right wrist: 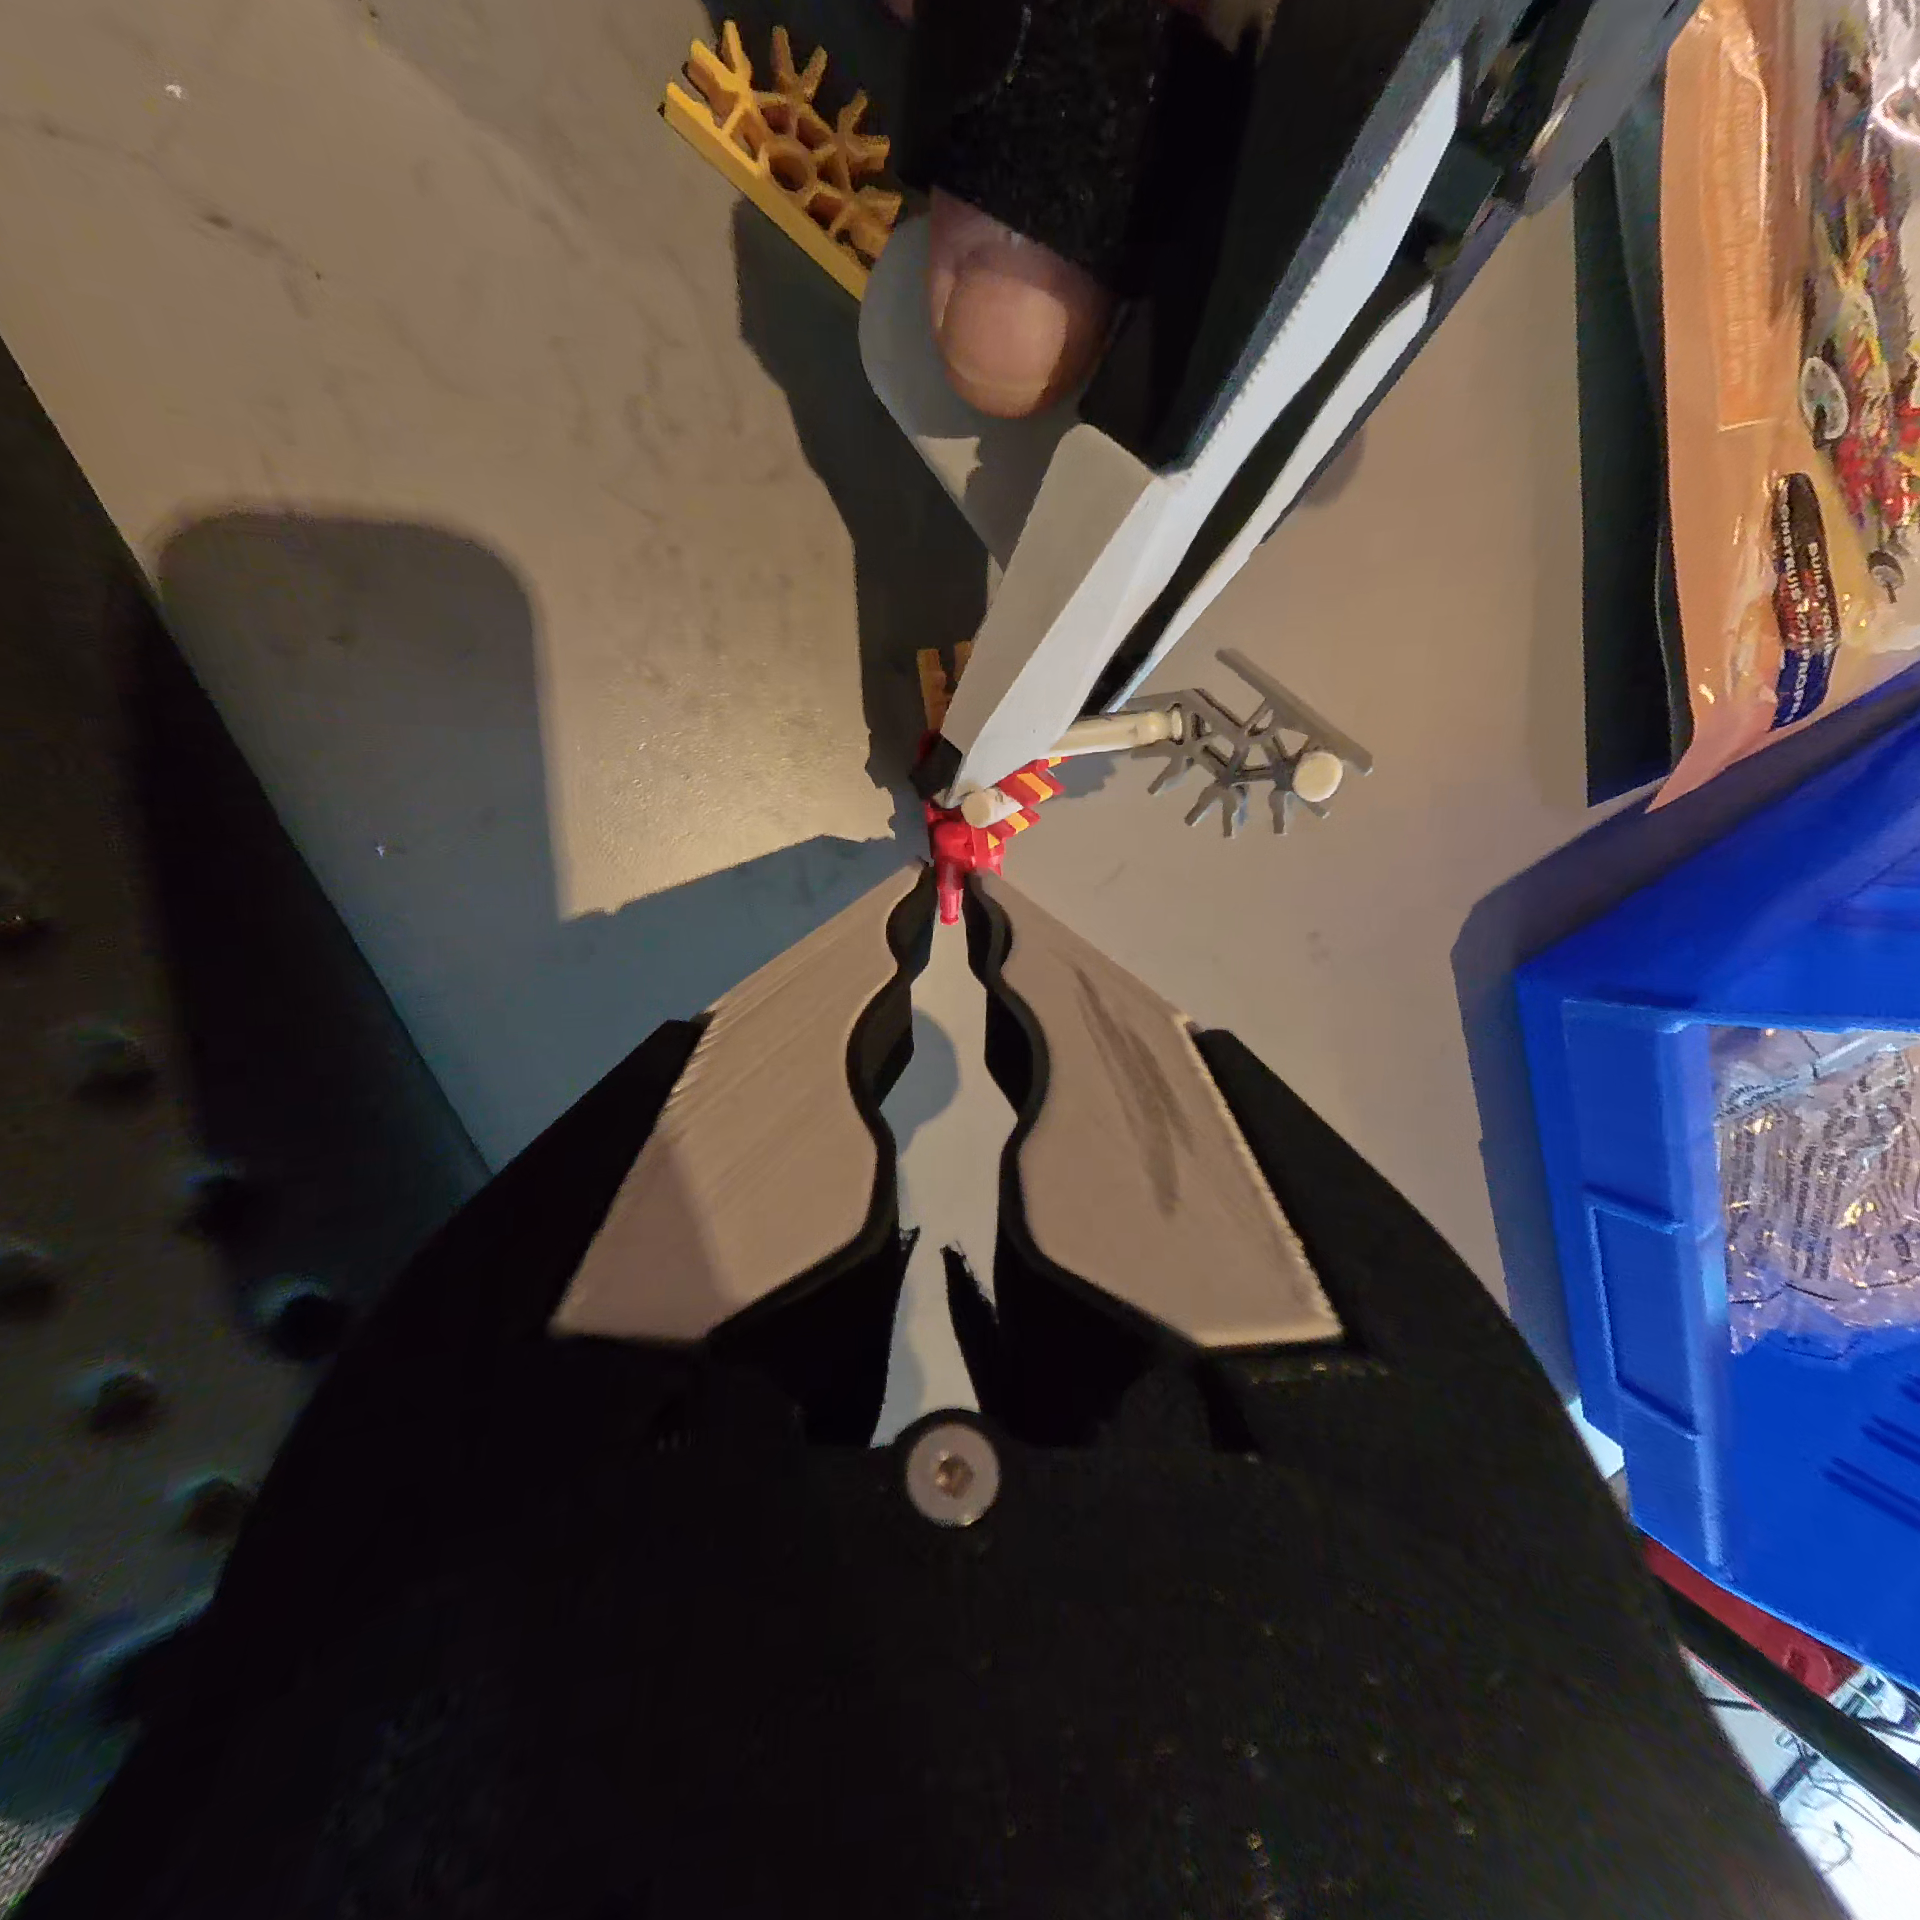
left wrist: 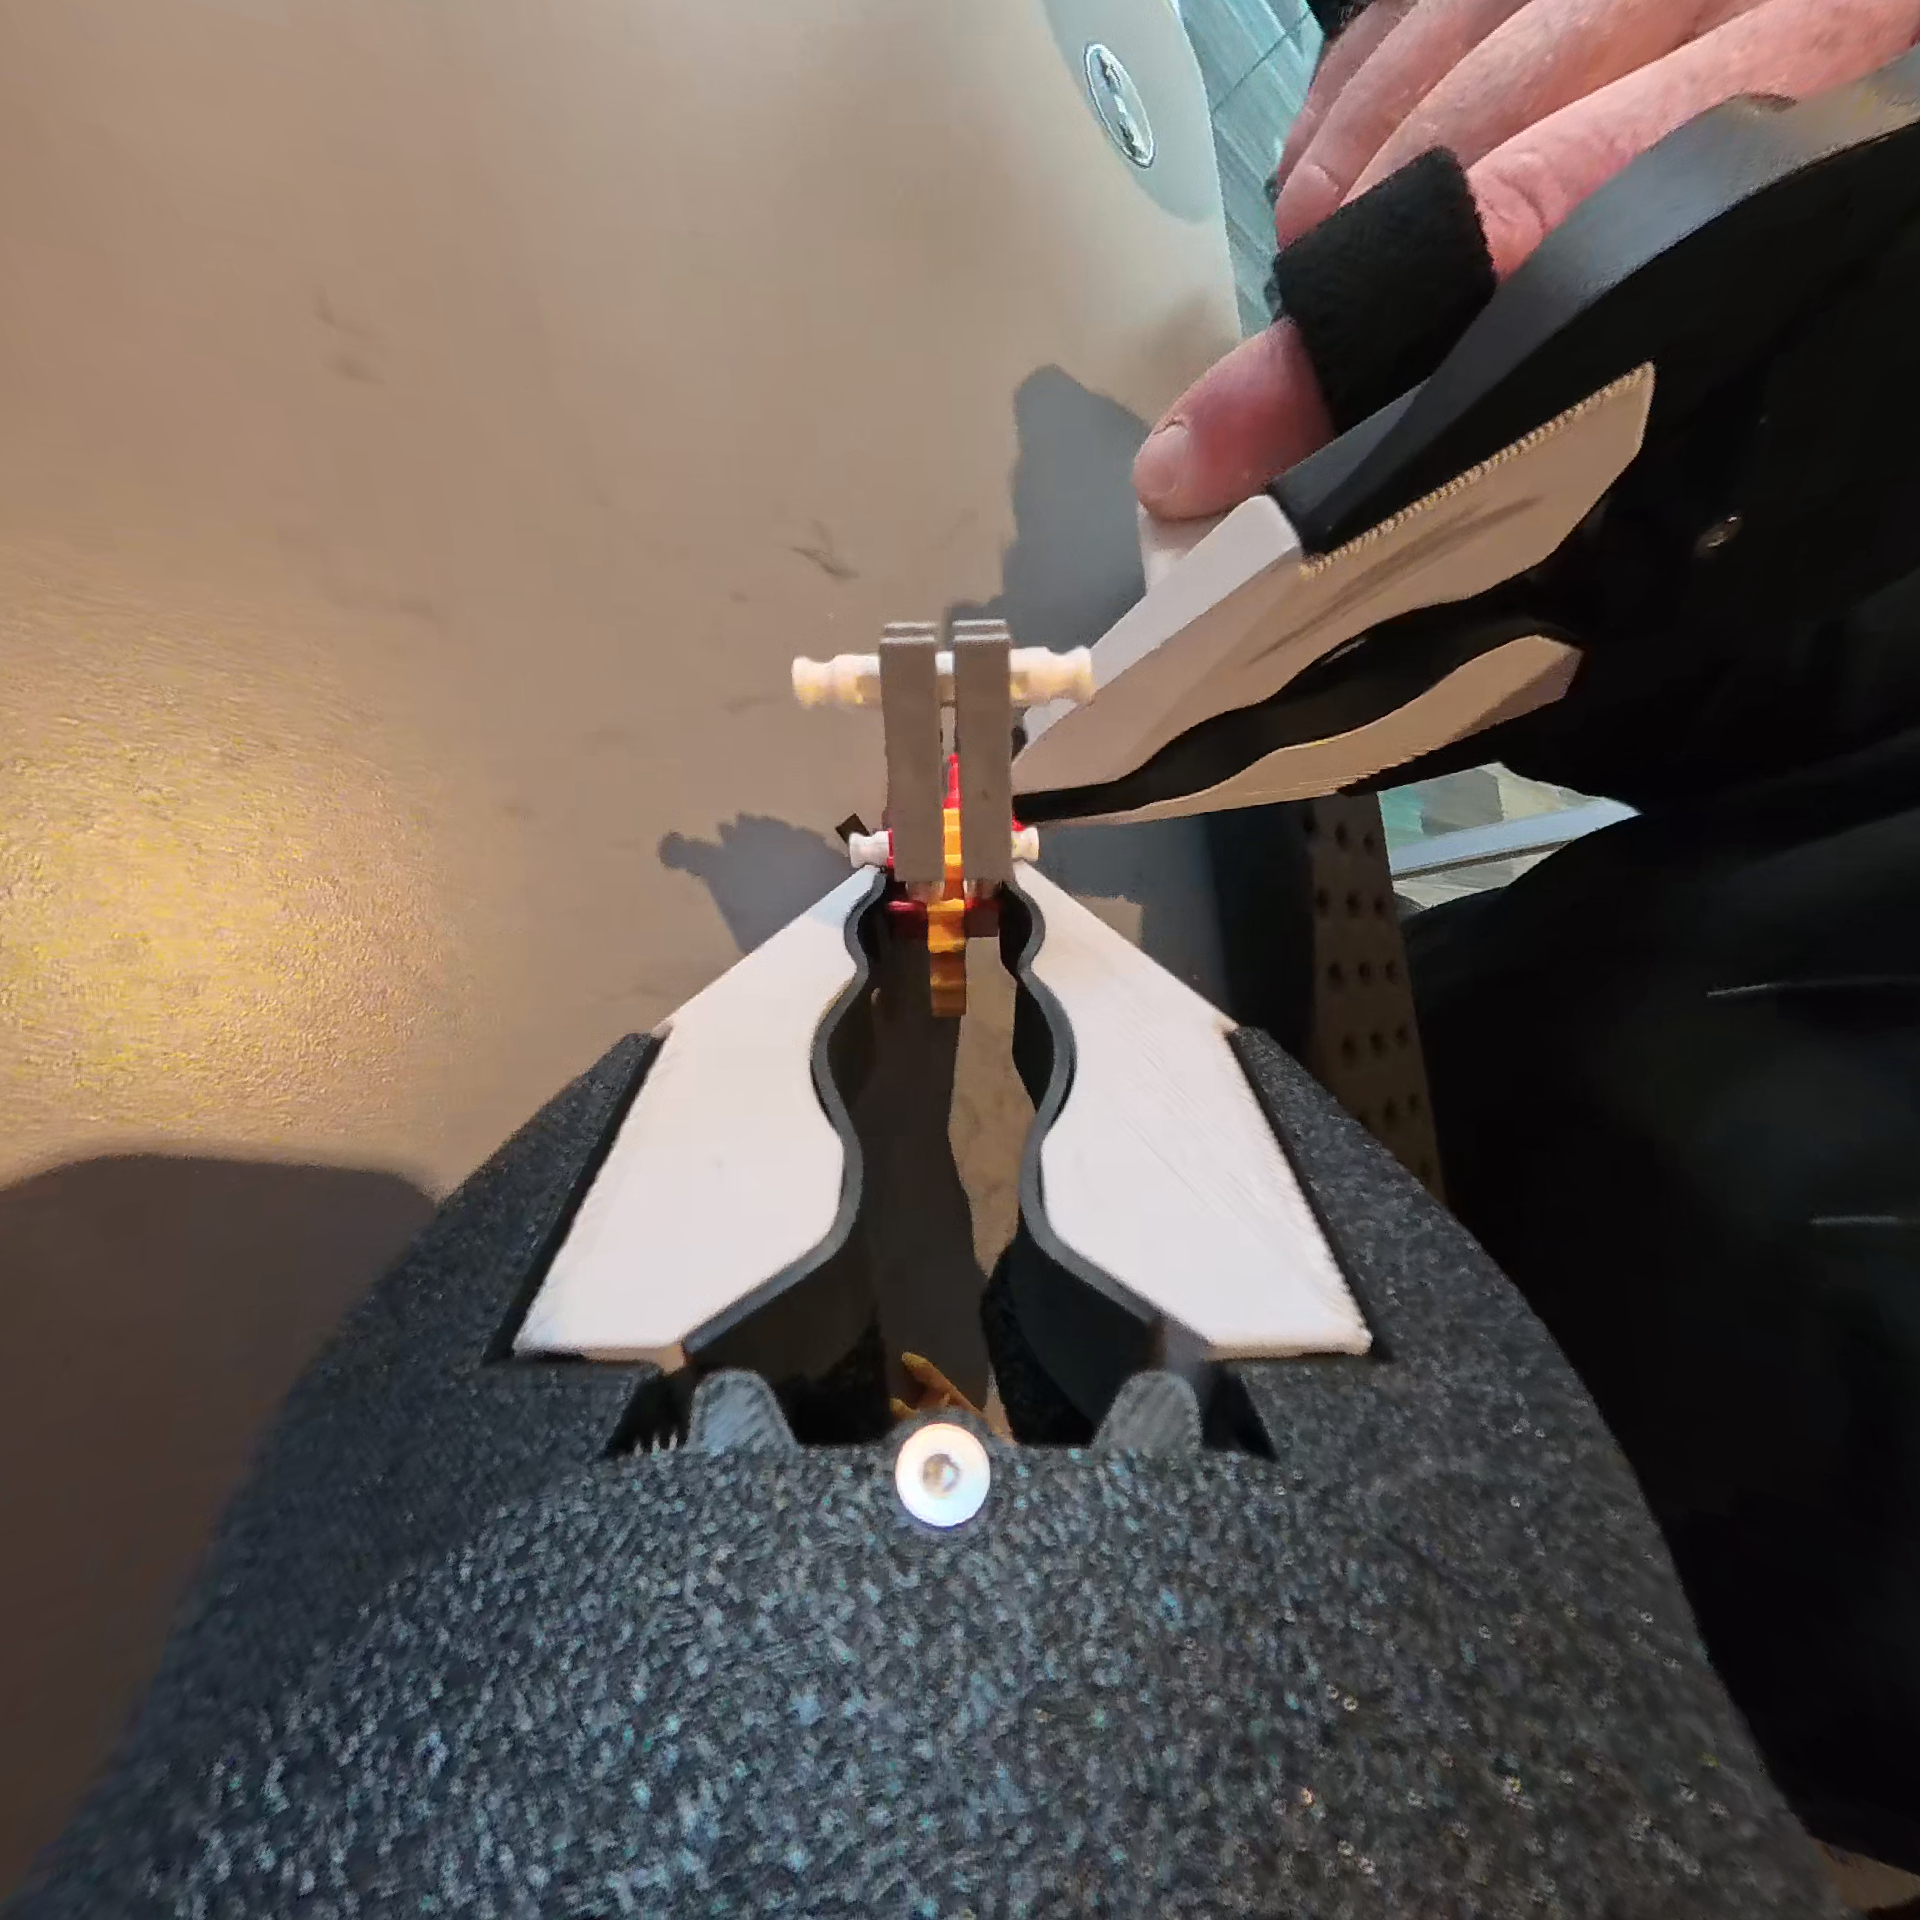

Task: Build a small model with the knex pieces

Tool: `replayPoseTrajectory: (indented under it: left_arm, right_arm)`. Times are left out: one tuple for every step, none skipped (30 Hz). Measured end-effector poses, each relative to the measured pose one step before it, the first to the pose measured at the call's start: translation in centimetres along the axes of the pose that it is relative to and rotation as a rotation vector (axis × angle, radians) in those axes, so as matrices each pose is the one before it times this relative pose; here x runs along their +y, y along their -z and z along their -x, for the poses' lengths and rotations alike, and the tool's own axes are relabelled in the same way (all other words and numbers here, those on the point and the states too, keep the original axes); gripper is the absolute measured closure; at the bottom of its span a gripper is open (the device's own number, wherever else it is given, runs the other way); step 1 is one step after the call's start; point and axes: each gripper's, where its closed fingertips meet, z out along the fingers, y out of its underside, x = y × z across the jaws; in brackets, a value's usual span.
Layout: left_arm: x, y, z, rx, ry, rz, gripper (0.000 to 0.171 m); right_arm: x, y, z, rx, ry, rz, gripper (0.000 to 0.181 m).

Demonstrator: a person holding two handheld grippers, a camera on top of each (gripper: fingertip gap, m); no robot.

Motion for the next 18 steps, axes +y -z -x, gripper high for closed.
replayPoseTrajectory:
  left_arm:
    - [-0.014, 0.000, 0.009, 0.0022, 0.0029, 0.00069, 0.153]
    - [-0.009, -0.005, 0.003, 0.0010, 0.0008, 0.00091, 0.153]
    - [-0.011, -0.006, 0.008, 0.0008, 0.0016, -0.00077, 0.153]
    - [-0.020, 0.005, 0.010, -0.0003, 0.0015, -0.00068, 0.154]
    - [-0.011, -0.005, 0.006, -0.0011, -0.0006, -0.00051, 0.153]
    - [0.005, 0.003, 0.008, -0.0011, -0.0014, 0.00003, 0.153]
    - [0.005, 0.003, 0.004, -0.0004, -0.0001, -0.00022, 0.154]
    - [-0.003, -0.009, 0.005, -0.0008, -0.0001, -0.00030, 0.154]
    - [-0.016, -0.008, 0.002, -0.0008, -0.0002, -0.00026, 0.154]
    - [-0.007, -0.004, 0.002, -0.0002, 0.0002, -0.00051, 0.154]
    - [0.012, -0.002, -0.014, 0.0010, 0.0005, -0.00015, 0.154]
    - [-0.006, -0.004, 0.010, 0.0006, 0.0017, -0.00041, 0.153]
    - [-0.005, -0.003, 0.004, 0.0001, -0.0003, 0.00023, 0.153]
    - [-0.001, 0.000, -0.007, 0.0004, 0.0003, -0.00005, 0.153]
    - [-0.001, 0.007, 0.008, 0.0013, 0.0015, 0.00009, 0.153]
    - [-0.003, -0.002, 0.001, 0.0016, 0.0015, 0.00043, 0.153]
    - [0.001, 0.000, 0.004, 0.0009, 0.0003, 0.00100, 0.153]
    - [-0.010, -0.006, 0.003, 0.0011, 0.0002, 0.00020, 0.153]
  right_arm:
    - [-0.169, 0.034, -0.008, 0.0007, -0.0016, -0.0074, 0.177]
    - [-0.073, 0.007, 0.005, 0.0016, 0.0012, 0.0001, 0.177]
    - [0.049, -0.021, -0.030, 0.0047, 0.0055, 0.0071, 0.177]
    - [0.031, -0.018, -0.023, 0.0031, 0.0036, 0.0063, 0.177]
    - [-0.008, -0.004, -0.009, 0.0032, 0.0037, 0.0056, 0.177]
    - [0.005, -0.007, 0.003, 0.0041, 0.0041, 0.0061, 0.177]
    - [-0.001, -0.009, 0.008, 0.0043, 0.0035, 0.0049, 0.177]
    - [0.026, -0.007, -0.002, 0.0023, -0.0008, 0.0039, 0.177]
    - [0.018, 0.009, -0.012, 0.0029, 0.0018, 0.0036, 0.177]
    - [0.013, 0.013, 0.002, 0.0045, 0.0054, 0.0032, 0.177]
    - [-0.003, 0.029, -0.014, 0.0042, 0.0046, 0.0024, 0.177]
    - [0.057, 0.002, -0.005, 0.0034, 0.0030, 0.0045, 0.177]
    - [0.178, 0.011, 0.015, 0.0029, 0.0065, 0.0122, 0.177]
    - [0.250, 0.045, 0.019, 0.0049, 0.0116, 0.0164, 0.177]
    - [0.062, 0.053, 0.002, 0.0023, 0.0040, 0.0053, 0.177]
    - [-0.132, 0.010, 0.038, -0.0018, 0.0007, -0.0059, 0.177]
    - [-0.061, -0.055, 0.028, -0.0026, 0.0030, -0.0025, 0.177]
    - [0.059, -0.057, -0.097, 0.0020, 0.0022, 0.0036, 0.177]
